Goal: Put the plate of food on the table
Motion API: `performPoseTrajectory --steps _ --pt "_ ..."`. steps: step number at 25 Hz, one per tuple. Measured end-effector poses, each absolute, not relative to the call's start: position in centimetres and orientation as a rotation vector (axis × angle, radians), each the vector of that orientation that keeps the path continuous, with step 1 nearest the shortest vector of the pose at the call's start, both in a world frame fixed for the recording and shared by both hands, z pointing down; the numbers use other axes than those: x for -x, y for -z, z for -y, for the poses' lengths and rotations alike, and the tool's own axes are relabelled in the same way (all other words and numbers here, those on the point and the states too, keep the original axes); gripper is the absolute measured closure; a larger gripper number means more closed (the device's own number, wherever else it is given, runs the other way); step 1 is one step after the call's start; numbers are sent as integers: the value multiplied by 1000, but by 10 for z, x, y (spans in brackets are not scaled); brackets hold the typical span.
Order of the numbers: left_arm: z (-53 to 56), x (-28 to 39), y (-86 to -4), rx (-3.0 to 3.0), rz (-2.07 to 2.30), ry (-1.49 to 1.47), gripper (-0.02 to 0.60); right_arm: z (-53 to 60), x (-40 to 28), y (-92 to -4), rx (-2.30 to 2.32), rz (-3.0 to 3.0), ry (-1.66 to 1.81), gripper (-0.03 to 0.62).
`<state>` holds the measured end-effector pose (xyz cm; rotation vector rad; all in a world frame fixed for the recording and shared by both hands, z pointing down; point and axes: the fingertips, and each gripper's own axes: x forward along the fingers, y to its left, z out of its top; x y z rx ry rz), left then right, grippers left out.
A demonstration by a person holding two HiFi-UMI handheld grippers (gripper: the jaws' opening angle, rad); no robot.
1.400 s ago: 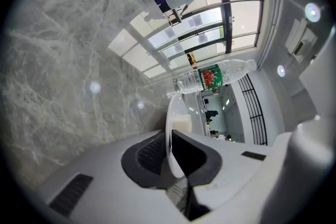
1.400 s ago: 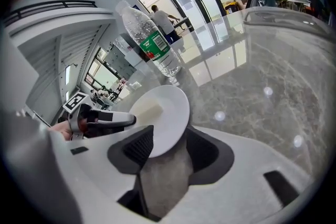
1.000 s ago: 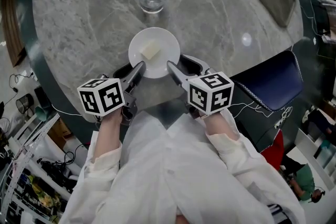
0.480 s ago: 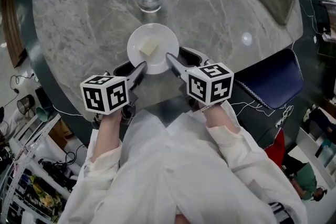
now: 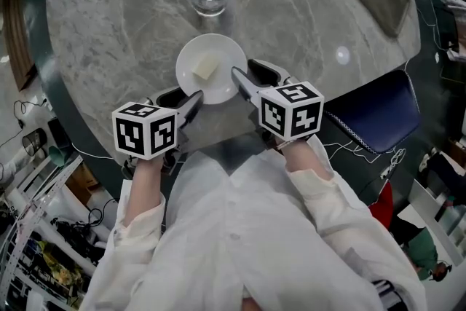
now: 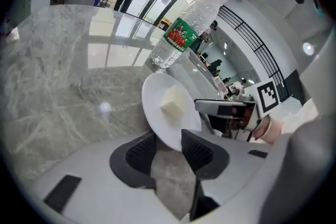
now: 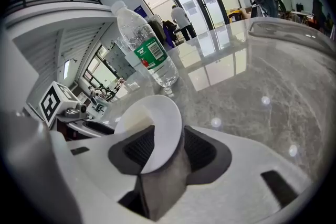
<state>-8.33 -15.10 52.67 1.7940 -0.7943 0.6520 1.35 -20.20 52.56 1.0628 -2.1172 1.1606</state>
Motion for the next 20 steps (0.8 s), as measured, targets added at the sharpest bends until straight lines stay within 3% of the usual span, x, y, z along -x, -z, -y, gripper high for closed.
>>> performPoseTrajectory --steps 12,20 --pt "156 85 -527 -1883 873 -940 403 201 -16 -523 -1075 2124 -1134 425" --pt "157 88 -530 -1888 907 -949 399 201 -13 -525 -1084 2113 -1140 425"
